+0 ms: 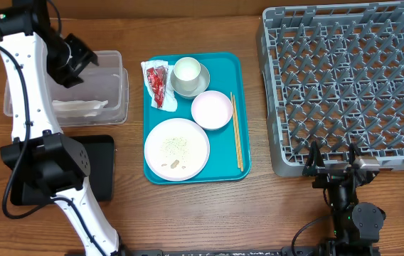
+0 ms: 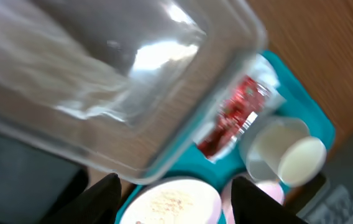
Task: Sort waste into correct bins and load items into the dishwasher
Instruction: 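Reach the left gripper back to the red snack wrapper and grasp it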
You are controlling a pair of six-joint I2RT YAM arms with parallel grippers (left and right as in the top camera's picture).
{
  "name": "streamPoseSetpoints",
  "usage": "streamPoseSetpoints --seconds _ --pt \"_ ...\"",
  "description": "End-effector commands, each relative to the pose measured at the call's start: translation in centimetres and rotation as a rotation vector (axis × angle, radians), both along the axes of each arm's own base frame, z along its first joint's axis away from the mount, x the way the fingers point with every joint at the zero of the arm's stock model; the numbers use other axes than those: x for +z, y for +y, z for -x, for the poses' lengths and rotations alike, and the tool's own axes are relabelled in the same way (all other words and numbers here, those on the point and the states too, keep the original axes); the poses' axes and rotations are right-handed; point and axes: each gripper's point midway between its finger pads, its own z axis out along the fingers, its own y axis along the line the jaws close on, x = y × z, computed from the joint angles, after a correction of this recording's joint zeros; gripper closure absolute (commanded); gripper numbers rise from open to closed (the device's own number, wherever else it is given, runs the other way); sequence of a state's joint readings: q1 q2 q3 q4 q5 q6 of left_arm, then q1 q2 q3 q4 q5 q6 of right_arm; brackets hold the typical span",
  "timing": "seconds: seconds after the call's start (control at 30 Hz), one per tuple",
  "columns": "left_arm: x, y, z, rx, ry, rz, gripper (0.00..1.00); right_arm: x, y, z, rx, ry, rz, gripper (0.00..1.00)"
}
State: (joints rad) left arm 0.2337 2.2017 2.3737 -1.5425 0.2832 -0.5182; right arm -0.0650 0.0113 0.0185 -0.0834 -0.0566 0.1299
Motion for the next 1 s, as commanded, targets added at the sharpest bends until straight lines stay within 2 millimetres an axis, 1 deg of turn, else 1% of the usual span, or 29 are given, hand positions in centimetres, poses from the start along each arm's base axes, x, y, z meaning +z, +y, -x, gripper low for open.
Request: streamPoseSetpoints --seconds 0.0,0.07,0.1,0.23,0.33,0.43,0.5,0.57,0.67,0.73,0.87,0.97 --pt "1.6 -5.8 -0.6 -0.324 -0.133 0.126 0.39 -0.2 0.1 0.0 0.005 -0.001 -0.003 0.0" --pt "1.5 -7.9 -0.4 -0.437 -0.146 0.104 0.38 -0.2 0.1 0.0 0.005 -0.001 -0.003 0.0" --pt "0.9 -9.1 -0.2 -0.492 -0.123 0.035 0.39 -0.2 0.1 0.0 0.005 -0.001 -0.003 0.0" --pt "-0.2 -11.1 -0.2 -0.469 -0.047 -0.16 0.37 -0.2 0.1 0.0 0.005 -0.001 -0.003 0.0" --pt "-0.8 -11.5 -0.6 -0.394 -0.015 -0.331 0.37 -0.2 0.1 0.0 0.005 -0.001 -0.003 0.0" --pt "-1.4 -11.5 -1.1 -0.328 -0.004 -0.45 0.36 -0.2 0.1 0.0 0.005 -0.001 -0.003 0.0" --pt "-2.3 -11.7 -1.4 -0.326 0.006 -0.456 0.36 -0.2 0.1 0.0 0.005 -0.001 -0.003 0.0" --pt "-3.9 -12.0 -1.5 -0.331 0.039 -0.438 0.36 -0.2 0.1 0.0 0.005 -0.001 -0.003 0.0" --pt "-6.5 -11.8 -1.6 -0.345 0.099 -0.402 0.38 -0.2 0.1 0.0 0.006 -0.001 -0.003 0.0" --pt "-8.3 -12.0 -1.6 -0.395 0.131 -0.368 0.39 -0.2 0.1 0.0 0.005 -0.001 -0.003 0.0" --pt "-11.3 -13.6 -1.7 -0.551 0.154 -0.278 0.38 -0.2 0.1 0.0 0.005 -0.001 -0.003 0.0" --pt "-13.1 -14.0 -1.5 -0.574 0.188 -0.275 0.38 -0.2 0.1 0.0 0.006 -0.001 -0.003 0.0"
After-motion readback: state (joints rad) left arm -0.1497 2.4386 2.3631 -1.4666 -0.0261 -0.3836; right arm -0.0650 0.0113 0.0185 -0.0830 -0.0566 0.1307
